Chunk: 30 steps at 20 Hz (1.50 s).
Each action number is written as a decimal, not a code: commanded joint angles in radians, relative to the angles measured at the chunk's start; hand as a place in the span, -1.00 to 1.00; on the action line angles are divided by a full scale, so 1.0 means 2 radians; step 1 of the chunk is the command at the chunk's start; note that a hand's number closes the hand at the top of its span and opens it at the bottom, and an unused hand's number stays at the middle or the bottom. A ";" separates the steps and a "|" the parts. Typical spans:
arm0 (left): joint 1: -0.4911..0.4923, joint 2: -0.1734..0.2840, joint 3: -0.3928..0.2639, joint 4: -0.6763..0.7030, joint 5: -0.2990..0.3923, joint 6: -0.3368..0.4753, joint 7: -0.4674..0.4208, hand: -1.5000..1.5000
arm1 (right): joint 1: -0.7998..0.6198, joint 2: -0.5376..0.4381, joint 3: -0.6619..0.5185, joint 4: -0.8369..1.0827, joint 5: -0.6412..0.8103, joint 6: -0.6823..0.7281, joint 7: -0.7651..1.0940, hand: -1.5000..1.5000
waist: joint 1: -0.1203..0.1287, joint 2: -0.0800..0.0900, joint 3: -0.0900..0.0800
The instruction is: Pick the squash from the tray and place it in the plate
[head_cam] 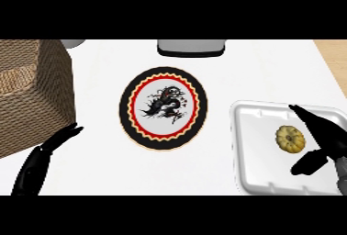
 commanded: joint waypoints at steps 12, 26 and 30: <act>-0.008 -0.017 0.037 -0.017 -0.025 -0.012 0.005 0.00 | -0.027 0.033 -0.059 0.142 0.065 0.020 -0.124 -1.00 | -0.002 -0.001 0.002; -0.016 -0.035 0.056 0.008 -0.043 -0.020 -0.022 0.00 | -0.090 0.091 -0.069 0.208 0.129 -0.023 -0.187 1.00 | 0.001 0.000 0.002; -0.041 -0.028 0.042 -0.006 -0.039 -0.037 -0.002 0.00 | -0.200 0.071 -0.052 0.314 0.150 -0.012 -0.275 1.00 | 0.034 0.010 0.004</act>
